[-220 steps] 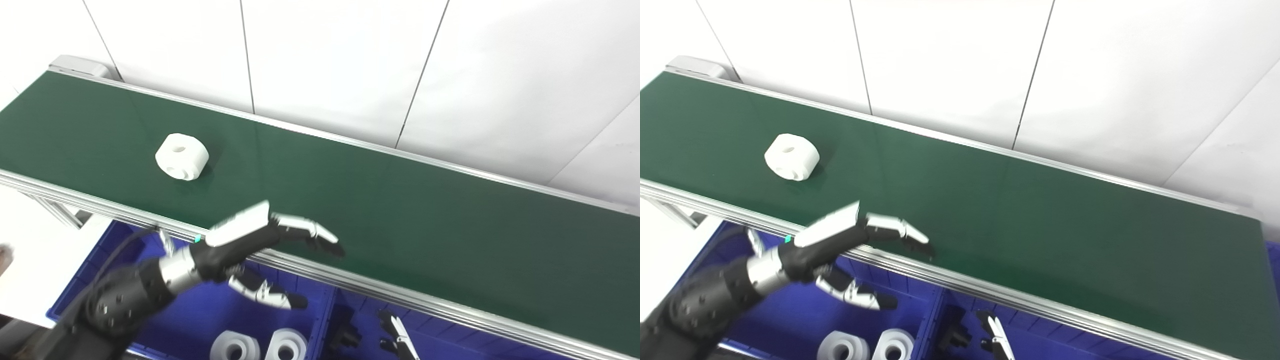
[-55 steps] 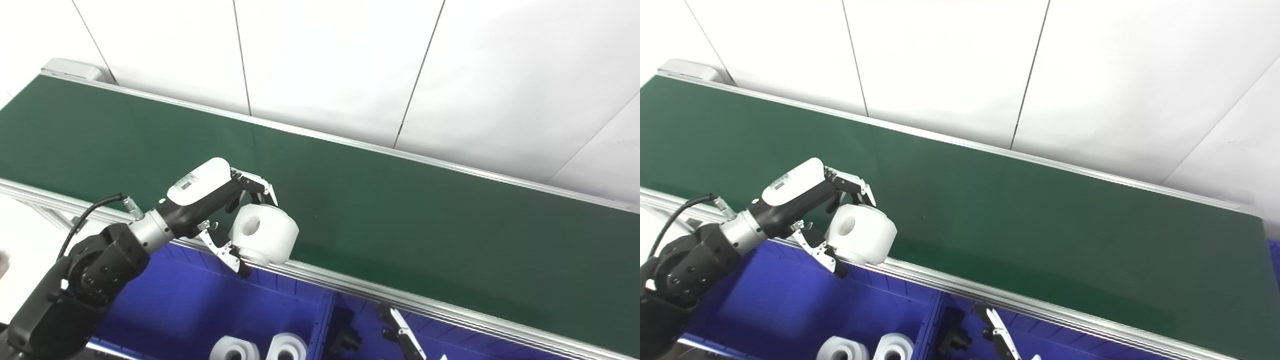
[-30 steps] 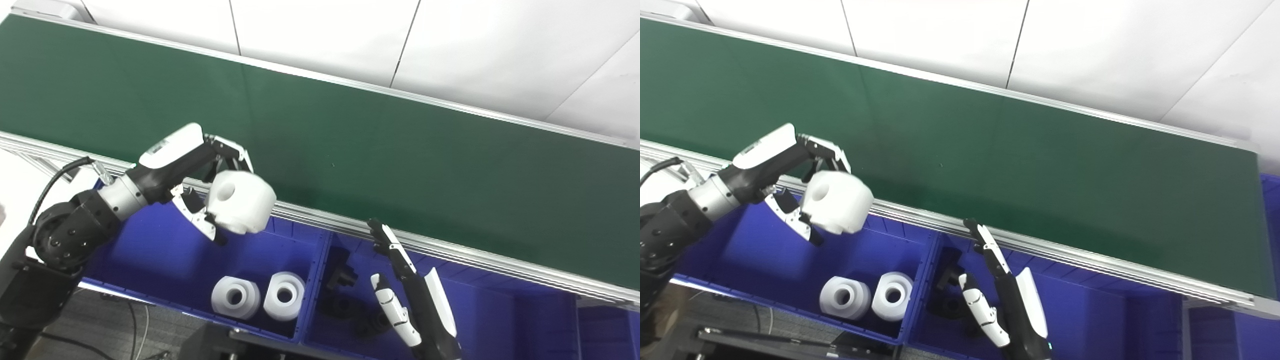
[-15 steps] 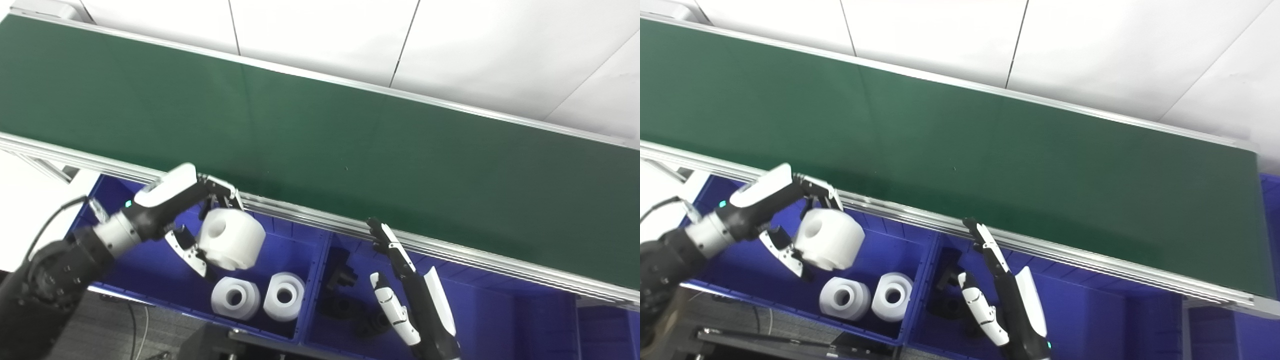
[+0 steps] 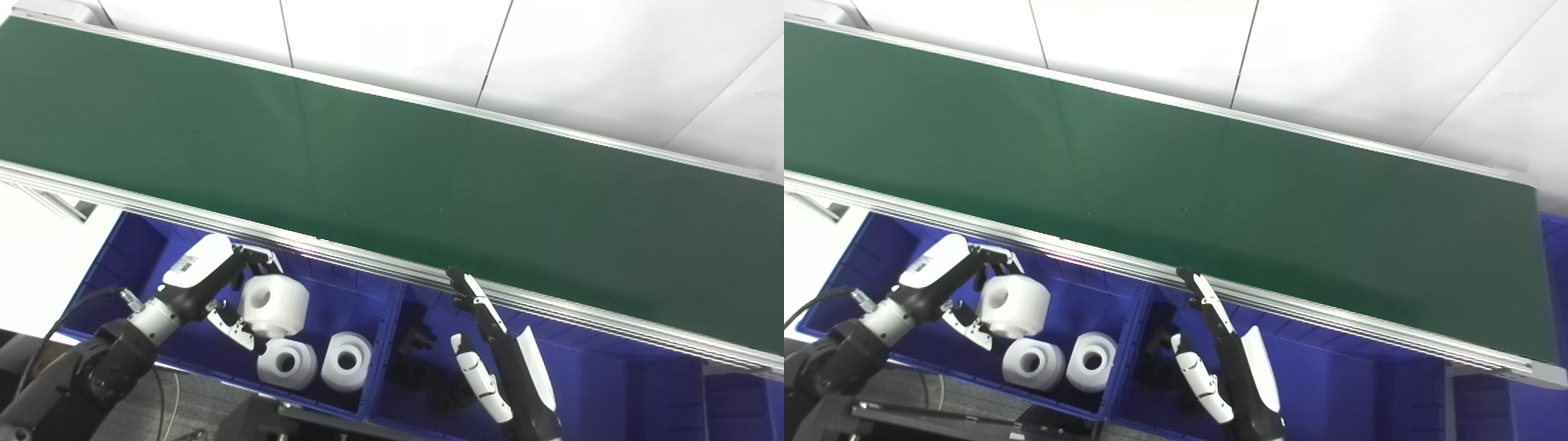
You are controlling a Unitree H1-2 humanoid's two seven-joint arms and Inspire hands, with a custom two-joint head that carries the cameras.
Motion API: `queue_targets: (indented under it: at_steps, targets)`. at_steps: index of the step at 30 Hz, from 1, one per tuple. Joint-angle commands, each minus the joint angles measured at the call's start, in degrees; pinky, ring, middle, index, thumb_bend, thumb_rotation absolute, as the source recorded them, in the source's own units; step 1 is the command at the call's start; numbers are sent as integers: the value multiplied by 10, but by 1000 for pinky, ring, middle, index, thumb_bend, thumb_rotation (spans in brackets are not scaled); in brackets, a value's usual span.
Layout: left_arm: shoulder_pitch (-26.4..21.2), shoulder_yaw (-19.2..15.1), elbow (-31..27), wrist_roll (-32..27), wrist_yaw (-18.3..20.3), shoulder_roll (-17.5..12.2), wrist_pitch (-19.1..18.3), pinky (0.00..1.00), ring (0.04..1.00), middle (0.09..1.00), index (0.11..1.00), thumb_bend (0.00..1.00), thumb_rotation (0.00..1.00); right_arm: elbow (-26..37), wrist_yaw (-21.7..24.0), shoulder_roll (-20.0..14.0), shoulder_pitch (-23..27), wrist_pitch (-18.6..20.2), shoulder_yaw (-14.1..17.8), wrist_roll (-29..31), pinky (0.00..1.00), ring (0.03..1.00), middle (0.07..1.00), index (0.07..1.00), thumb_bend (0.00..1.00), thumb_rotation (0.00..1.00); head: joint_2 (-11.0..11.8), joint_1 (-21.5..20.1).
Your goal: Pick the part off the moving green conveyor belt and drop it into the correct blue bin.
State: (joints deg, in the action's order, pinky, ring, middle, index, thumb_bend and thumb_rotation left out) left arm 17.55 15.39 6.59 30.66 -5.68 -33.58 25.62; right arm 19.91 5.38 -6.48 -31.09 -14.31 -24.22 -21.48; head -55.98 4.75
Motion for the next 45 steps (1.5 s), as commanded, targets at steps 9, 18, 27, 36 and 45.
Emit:
queue_targets:
  at_steps: [9, 18, 27, 36, 45]
  targets:
    - [-12, 23, 13, -60, 15, -29, 13, 739, 843, 878, 791, 580, 359, 21, -1, 5, -10, -3, -3, 3, 872, 934, 957, 928, 398, 1000, -4, -5]
    - [-16, 42, -5, -88, 31, -49, 13, 809, 895, 923, 850, 605, 512, 21, -1, 6, -11, -4, -4, 5, 870, 934, 958, 927, 393, 999, -3, -6]
    - [-11, 56, -92, -198, 27, -64, 13, 617, 680, 706, 671, 538, 358, 24, -2, 8, -12, -1, -3, 5, 871, 934, 958, 927, 395, 1000, -7, -11]
    - [-37, 93, -265, -432, 254, -75, -100, 758, 816, 850, 821, 505, 450, 19, -13, 37, -10, 8, -9, -15, 863, 929, 954, 924, 388, 988, -34, -218]
    - [-65, 52, -195, -417, 317, -21, -85, 927, 990, 1000, 994, 436, 667, 15, -30, 65, -19, 31, -17, -35, 890, 955, 976, 957, 435, 1000, -36, -271]
